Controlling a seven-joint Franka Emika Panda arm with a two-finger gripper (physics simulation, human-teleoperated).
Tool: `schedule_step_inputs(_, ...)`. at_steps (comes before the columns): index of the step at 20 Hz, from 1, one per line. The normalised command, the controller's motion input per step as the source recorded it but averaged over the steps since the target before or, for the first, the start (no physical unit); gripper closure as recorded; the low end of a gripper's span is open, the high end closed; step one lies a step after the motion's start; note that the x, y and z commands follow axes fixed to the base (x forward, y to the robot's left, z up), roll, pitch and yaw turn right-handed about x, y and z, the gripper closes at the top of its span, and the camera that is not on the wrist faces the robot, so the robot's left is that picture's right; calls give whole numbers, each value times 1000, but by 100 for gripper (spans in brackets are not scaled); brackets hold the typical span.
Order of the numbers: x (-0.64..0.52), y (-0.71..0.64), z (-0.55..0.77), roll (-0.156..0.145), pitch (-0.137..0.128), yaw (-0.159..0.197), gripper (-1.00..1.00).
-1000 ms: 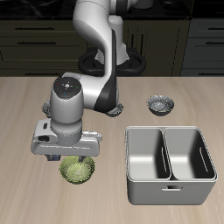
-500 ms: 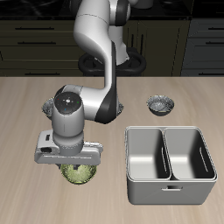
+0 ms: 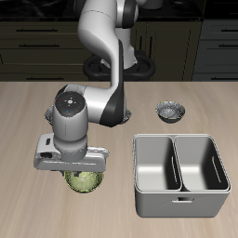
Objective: Place the green bowl in the left side of the drainer
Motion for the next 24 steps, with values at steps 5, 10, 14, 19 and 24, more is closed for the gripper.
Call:
schedule_step_inputs(5,-185,42,504,7,-54,-31,100)
schedule_step_inputs(10,-130,-45,407,-23,-40,-4,100)
schedule_step_inputs(14,-252,-26,684,-9,-73,-23,100)
schedule_step_inputs(19,-210,25,604,-2,-70,17,100)
schedule_step_inputs(24,-217,75,678,-1,-63,8,100)
